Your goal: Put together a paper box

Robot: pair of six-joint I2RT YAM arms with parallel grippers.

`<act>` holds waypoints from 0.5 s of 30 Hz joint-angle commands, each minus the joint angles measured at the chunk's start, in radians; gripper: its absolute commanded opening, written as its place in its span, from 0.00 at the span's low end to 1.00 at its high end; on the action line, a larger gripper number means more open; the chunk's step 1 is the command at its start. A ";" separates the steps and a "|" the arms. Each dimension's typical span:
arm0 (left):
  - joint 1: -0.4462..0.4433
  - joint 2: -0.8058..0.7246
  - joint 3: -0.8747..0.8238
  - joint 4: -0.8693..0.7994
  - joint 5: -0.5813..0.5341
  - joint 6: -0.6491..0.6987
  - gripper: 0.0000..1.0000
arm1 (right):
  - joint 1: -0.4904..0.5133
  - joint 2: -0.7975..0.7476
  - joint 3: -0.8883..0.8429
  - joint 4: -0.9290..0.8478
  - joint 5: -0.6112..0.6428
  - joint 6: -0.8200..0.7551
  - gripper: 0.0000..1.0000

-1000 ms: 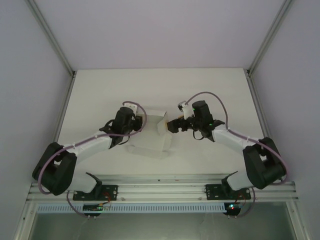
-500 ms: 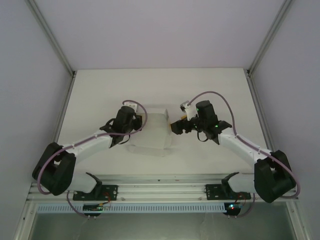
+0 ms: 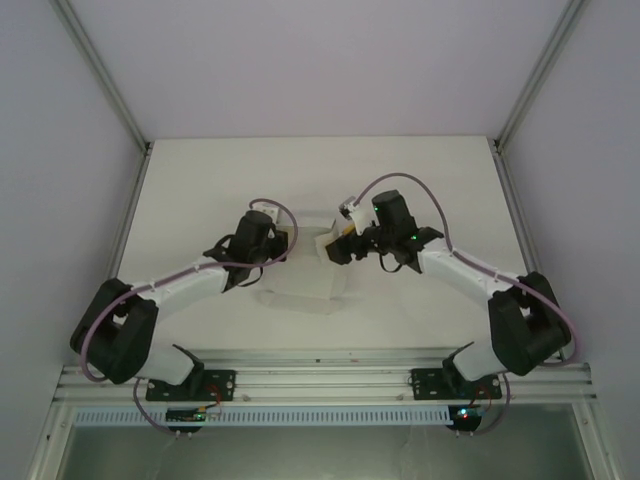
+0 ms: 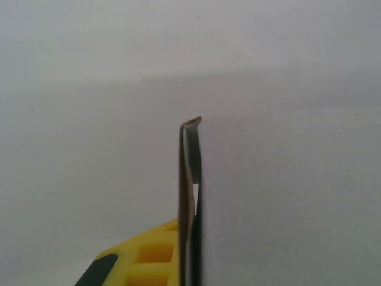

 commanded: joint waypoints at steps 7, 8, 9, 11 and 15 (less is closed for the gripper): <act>-0.005 0.005 0.040 -0.012 0.010 -0.020 0.00 | 0.112 0.102 0.067 0.074 0.576 0.064 0.23; -0.005 0.007 0.045 -0.024 -0.005 -0.026 0.00 | 0.123 0.113 0.074 0.070 0.643 0.069 0.17; -0.007 0.008 0.052 -0.040 -0.024 -0.030 0.00 | 0.132 0.126 0.081 0.062 0.736 0.084 0.13; -0.012 0.012 0.065 -0.077 -0.079 -0.058 0.00 | 0.146 0.152 0.105 0.006 0.876 0.130 0.02; -0.018 0.014 0.082 -0.142 -0.198 -0.149 0.00 | 0.150 0.207 0.157 -0.158 1.139 0.294 0.00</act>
